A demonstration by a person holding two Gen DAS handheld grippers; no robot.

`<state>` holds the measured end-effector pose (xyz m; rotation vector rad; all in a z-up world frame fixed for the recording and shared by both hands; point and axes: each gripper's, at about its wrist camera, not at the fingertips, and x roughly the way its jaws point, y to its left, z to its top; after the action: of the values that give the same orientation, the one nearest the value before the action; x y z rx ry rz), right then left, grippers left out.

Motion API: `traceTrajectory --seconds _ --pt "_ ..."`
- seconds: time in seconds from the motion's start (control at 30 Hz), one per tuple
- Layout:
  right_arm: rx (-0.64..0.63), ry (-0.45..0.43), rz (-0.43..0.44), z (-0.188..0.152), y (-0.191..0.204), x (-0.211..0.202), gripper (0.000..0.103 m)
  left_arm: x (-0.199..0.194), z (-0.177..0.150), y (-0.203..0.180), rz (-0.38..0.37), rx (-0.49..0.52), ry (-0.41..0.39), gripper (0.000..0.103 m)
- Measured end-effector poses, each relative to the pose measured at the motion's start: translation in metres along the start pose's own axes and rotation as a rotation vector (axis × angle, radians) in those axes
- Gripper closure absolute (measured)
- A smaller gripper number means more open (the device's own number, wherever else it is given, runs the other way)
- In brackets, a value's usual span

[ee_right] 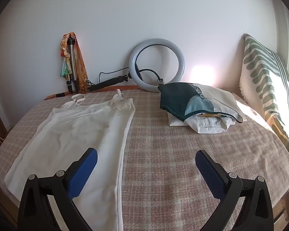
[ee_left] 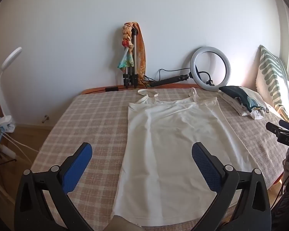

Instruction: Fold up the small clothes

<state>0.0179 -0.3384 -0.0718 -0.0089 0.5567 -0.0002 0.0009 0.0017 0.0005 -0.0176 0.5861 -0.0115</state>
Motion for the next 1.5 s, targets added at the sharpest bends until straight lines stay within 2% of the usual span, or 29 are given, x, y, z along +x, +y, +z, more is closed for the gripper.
traceTrajectory --seconds 0.27,1.5 --pt "-0.001 -0.002 -0.001 0.0006 0.0001 0.0006 0.0 -0.0038 0.0028 0.0024 0.025 0.012 -0.015 0.0" --pt "-0.009 -0.002 -0.002 -0.0007 0.0039 0.0041 0.0 -0.0074 0.0045 0.0002 0.024 0.013 -0.019 0.0"
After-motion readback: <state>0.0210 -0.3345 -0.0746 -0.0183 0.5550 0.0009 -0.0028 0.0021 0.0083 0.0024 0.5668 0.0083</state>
